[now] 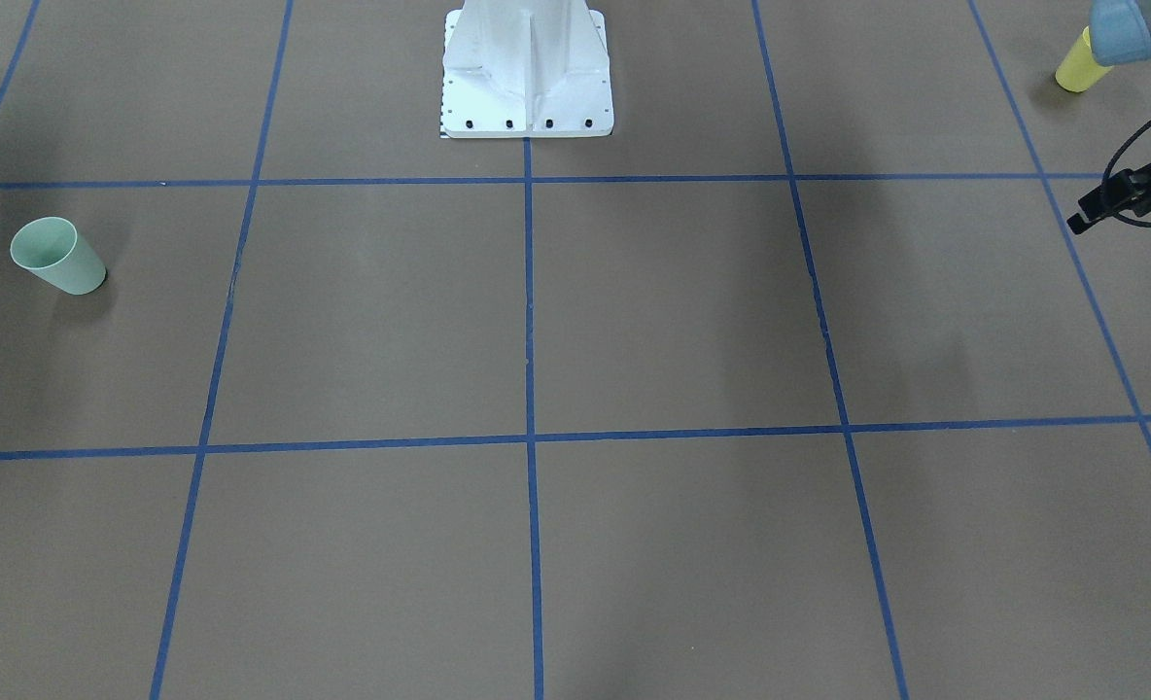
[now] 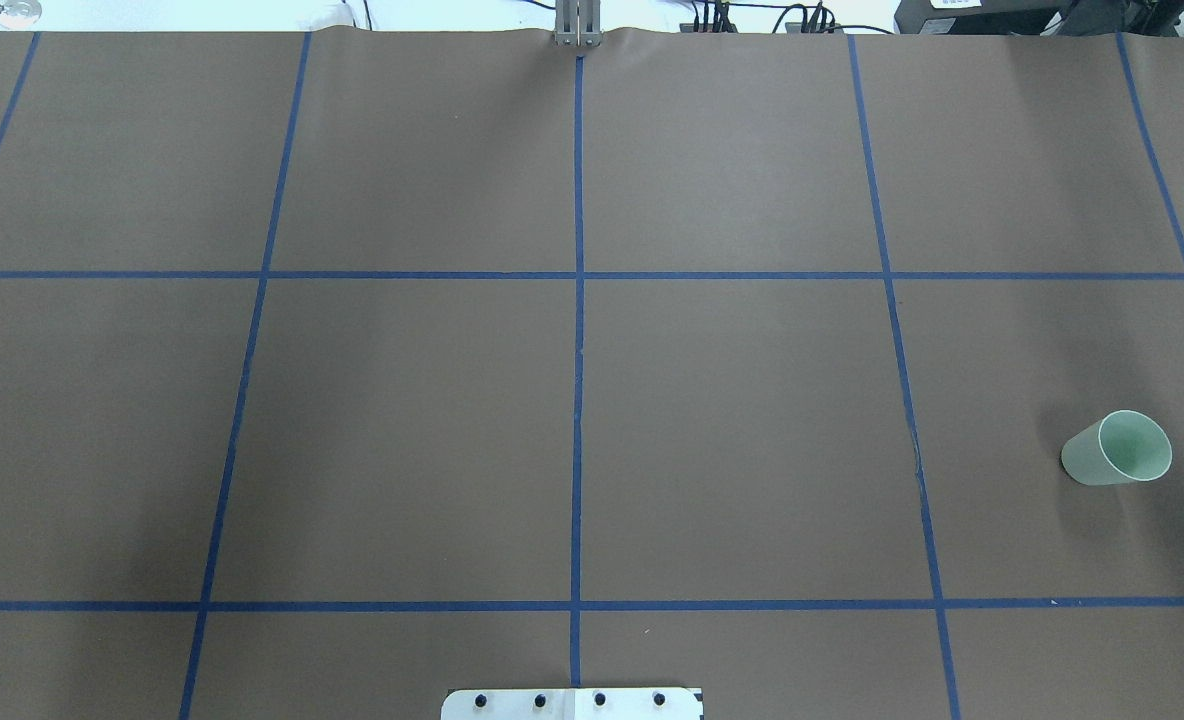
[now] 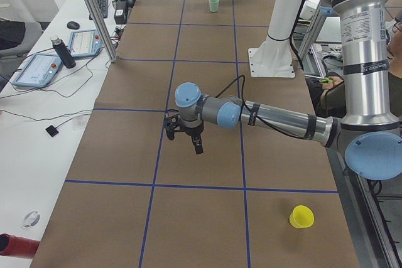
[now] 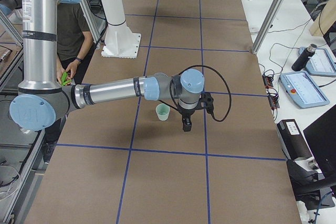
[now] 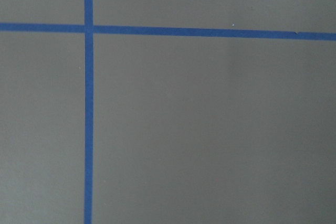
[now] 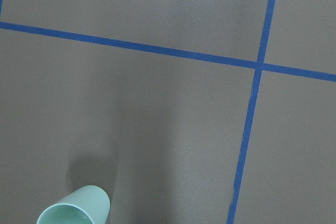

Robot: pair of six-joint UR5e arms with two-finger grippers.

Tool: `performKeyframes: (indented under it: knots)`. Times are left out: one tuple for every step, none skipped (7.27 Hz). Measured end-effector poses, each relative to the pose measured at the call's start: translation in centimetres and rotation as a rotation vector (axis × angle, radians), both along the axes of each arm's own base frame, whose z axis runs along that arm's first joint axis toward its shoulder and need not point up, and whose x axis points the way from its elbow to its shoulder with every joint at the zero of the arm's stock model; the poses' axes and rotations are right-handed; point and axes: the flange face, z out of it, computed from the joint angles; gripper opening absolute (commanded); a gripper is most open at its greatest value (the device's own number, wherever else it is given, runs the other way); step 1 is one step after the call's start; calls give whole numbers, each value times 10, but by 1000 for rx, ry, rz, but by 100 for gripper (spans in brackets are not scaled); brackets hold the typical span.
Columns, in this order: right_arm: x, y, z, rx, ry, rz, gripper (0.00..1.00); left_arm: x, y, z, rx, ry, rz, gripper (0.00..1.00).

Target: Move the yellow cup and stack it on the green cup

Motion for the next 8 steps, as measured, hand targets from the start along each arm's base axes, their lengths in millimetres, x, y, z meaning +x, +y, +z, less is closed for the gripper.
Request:
performKeyframes:
  knots:
    - [0,0,0,1,0,-1,100,3,5,-2,-81,-49,-102,100]
    - [-3,-1,0,1,1,-7,100,10,8,0,-146,-106,-190,100]
    - [-11,-2,3,-3,3,-24,100,22,11,6,-193,-187,-270,100]
    - [-18,-4,5,-6,4,-39,100,40,18,17,-230,-295,-359,100]
    - [-24,-5,6,-9,5,-51,100,55,31,33,-261,-406,-450,100]
    - [-30,-6,6,-8,5,-64,100,66,45,49,-299,-503,-539,100]
    - [-34,-6,5,-6,5,-72,100,80,60,61,-355,-597,-629,100]
    - [-38,-6,4,-2,5,-81,100,98,75,69,-418,-705,-728,100]
